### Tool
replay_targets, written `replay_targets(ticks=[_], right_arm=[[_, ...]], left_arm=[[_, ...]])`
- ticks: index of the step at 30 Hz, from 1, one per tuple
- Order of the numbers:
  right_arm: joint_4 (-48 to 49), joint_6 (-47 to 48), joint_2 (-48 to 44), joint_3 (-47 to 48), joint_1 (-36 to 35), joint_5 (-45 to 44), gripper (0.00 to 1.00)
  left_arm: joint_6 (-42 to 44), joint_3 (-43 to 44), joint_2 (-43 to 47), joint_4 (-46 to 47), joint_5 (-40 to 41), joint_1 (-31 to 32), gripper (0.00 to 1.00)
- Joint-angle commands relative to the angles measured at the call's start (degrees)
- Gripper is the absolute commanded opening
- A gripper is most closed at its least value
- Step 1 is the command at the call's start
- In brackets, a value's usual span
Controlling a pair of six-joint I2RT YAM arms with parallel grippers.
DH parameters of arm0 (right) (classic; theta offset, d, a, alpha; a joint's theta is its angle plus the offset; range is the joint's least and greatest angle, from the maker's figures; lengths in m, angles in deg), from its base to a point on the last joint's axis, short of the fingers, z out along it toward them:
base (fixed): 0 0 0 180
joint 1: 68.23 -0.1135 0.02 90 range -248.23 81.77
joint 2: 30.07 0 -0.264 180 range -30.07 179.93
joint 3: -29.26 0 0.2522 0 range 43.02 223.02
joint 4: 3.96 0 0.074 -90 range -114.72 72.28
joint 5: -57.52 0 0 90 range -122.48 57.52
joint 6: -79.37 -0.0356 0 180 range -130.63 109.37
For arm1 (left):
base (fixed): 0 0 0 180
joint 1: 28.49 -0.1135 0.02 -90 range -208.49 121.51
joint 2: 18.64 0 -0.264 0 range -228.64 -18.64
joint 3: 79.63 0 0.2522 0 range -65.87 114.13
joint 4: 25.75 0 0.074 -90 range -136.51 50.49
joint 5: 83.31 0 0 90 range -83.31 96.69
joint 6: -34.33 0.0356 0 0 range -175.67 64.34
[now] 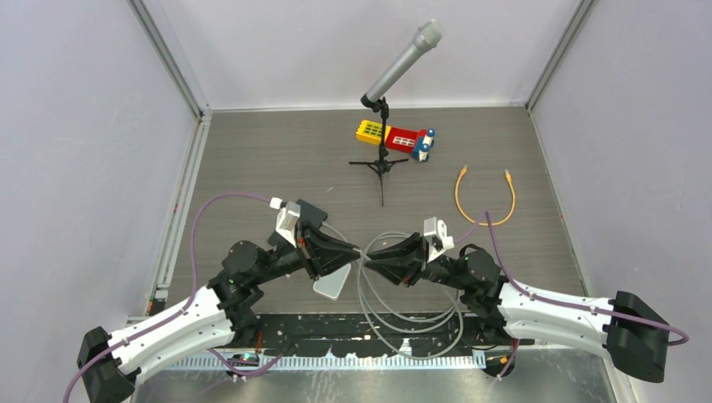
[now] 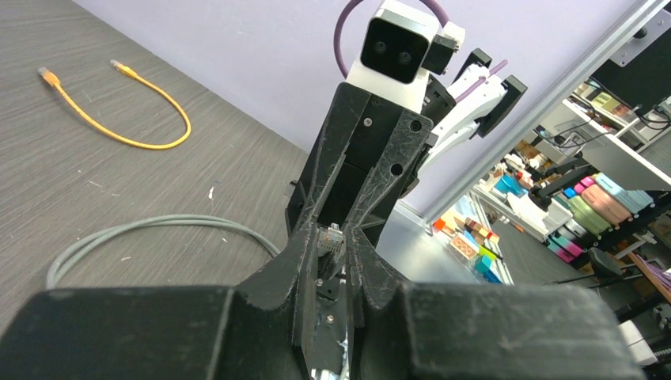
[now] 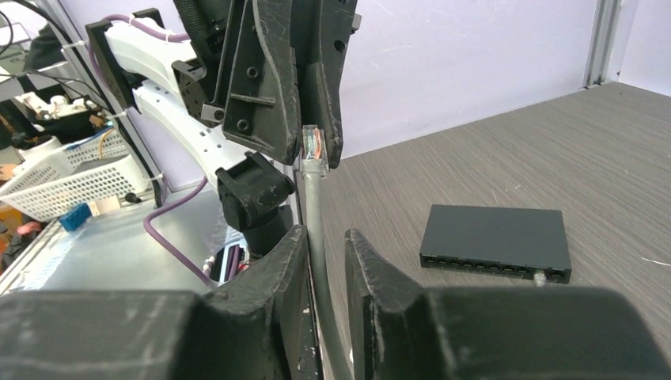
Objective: Insert the plug into the switch port
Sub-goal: Pick up the connector from the center of the board.
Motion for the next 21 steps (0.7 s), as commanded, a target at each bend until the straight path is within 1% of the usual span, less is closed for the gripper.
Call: replay_targets(ticks=[1, 3, 4, 5, 8, 9, 10, 11, 12, 13, 14, 15, 16, 17, 18, 19, 20, 21], right_arm=[[4.08, -0.07, 0.07, -0.17, -0.26, -0.64, 0.26], [4.20, -0.25, -0.06, -0.18, -0.30, -0.59, 0.17], [4.08, -0.39, -0.09, -0.13, -0.24, -0.65, 0.08], [3.92, -0.64, -0.14, 0.00, -0.27, -0.82, 0.02], [2.25, -0.78, -0.74, 0.54, -0.31, -0.85, 0.00], [1.40, -0.73, -1.10, 0.76, -0.31, -0.76, 0.01], [0.38, -0.65, -1.57, 1.02, -0.31, -0.54, 0.01], [-1.55, -0.25, -2.33, 1.40, -0.29, -0.55, 0.00], [-5.00, 0.50, -3.43, 2.13, -0.26, -0.69, 0.00], [-9.95, 1.52, -4.81, 3.51, -0.26, -1.32, 0.00], [-16.63, 3.00, -6.40, 5.06, -0.30, -2.01, 0.00], [-22.77, 4.05, -7.51, 7.03, -0.29, -2.80, 0.00], [-29.38, 4.90, -8.35, 8.93, -0.29, -4.00, 0.00], [-37.51, 5.25, -8.84, 10.63, -0.24, -5.44, 0.01], [-41.18, 5.44, -9.04, 12.46, -0.26, -7.28, 0.00], [-48.19, 5.55, -8.91, 14.19, -0.31, -9.50, 0.01], [-52.78, 5.51, -8.44, 15.60, -0.25, -10.56, 0.01], [-56.49, 5.79, -7.56, 16.94, -0.25, -11.25, 0.00]], left_arm=[[-0.94, 0.44, 0.57, 3.89, -0.41, 0.23, 0.00], [-0.97, 0.37, 0.54, 3.94, -0.42, 0.23, 0.00], [-0.93, 0.21, 0.54, 3.86, -0.40, 0.21, 0.00], [-0.93, 0.12, 0.63, 3.52, -0.19, 0.22, 0.00], [-0.85, -0.54, 1.55, 3.13, 0.93, 0.23, 0.00], [-0.84, -0.74, 1.97, 2.63, 1.69, 0.23, 0.01], [-0.76, -0.73, 2.86, 1.55, 2.68, 0.23, 0.07], [-0.60, -0.63, 3.71, 0.08, 3.91, 0.23, 0.17], [-0.31, -0.27, 4.65, -2.13, 5.48, 0.23, 0.33], [0.24, 0.27, 5.80, -4.77, 7.15, 0.23, 0.56], [1.16, 1.12, 7.05, -9.69, 9.07, 0.23, 0.74], [2.02, 2.28, 8.16, -14.63, 11.74, 0.23, 0.82], [3.05, 3.88, 9.12, -19.17, 15.41, 0.23, 0.86], [4.29, 5.29, 9.90, -23.94, 18.05, 0.23, 0.88], [5.24, 7.02, 10.31, -28.97, 21.64, 0.23, 0.88], [5.61, 9.18, 10.46, -33.89, 25.66, 0.23, 0.88], [5.32, 10.59, 10.12, -39.00, 30.32, 0.18, 0.88], [4.63, 11.87, 9.37, -43.54, 34.40, 0.17, 0.86]])
